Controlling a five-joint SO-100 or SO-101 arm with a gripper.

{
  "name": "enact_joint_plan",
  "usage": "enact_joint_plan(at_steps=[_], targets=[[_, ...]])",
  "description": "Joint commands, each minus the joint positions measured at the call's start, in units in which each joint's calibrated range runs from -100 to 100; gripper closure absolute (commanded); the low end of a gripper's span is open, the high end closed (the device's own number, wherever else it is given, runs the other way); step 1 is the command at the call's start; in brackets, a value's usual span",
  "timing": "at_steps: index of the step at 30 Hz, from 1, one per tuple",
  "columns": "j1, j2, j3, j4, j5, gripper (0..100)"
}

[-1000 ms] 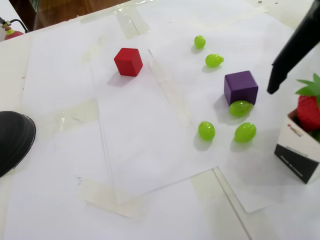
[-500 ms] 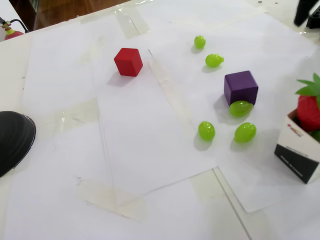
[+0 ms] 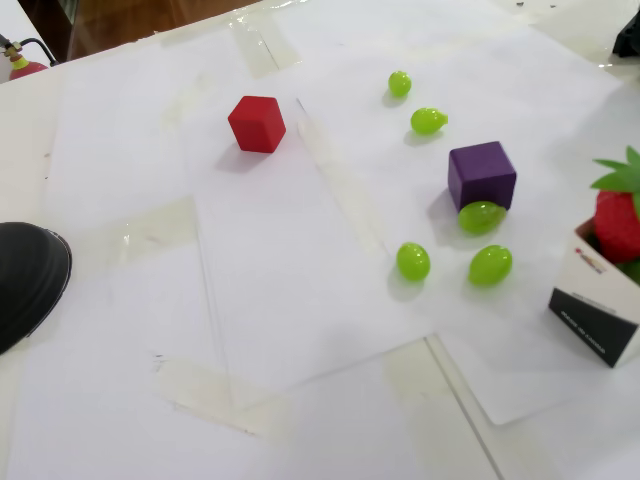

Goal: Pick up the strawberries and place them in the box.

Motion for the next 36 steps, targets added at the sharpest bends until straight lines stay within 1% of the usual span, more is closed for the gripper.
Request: enact_joint_plan(at_steps=[1,4,7,12,15,24,26,31,36], targets=[[5.51,-12.95,9.74,-2.23,0.59,85],[7.79,-20.09,17.74,-5.33,0.59,91],[9.78,-26.02,24.38,-6.64,0.24,100],[14.49,-34.19,34.20,-5.98,2.00,100],[17.35,-38.14,40.83,-5.98,1.95,100],[16.40,-45.02,57.29,-3.53,0.63,100],[16.10,-46.40,60.29,-4.43,0.73,100],[14.63,-49.58,65.56,-5.90,-0.10,100],[14.49,-50.53,67.01,-6.56,0.78,100]])
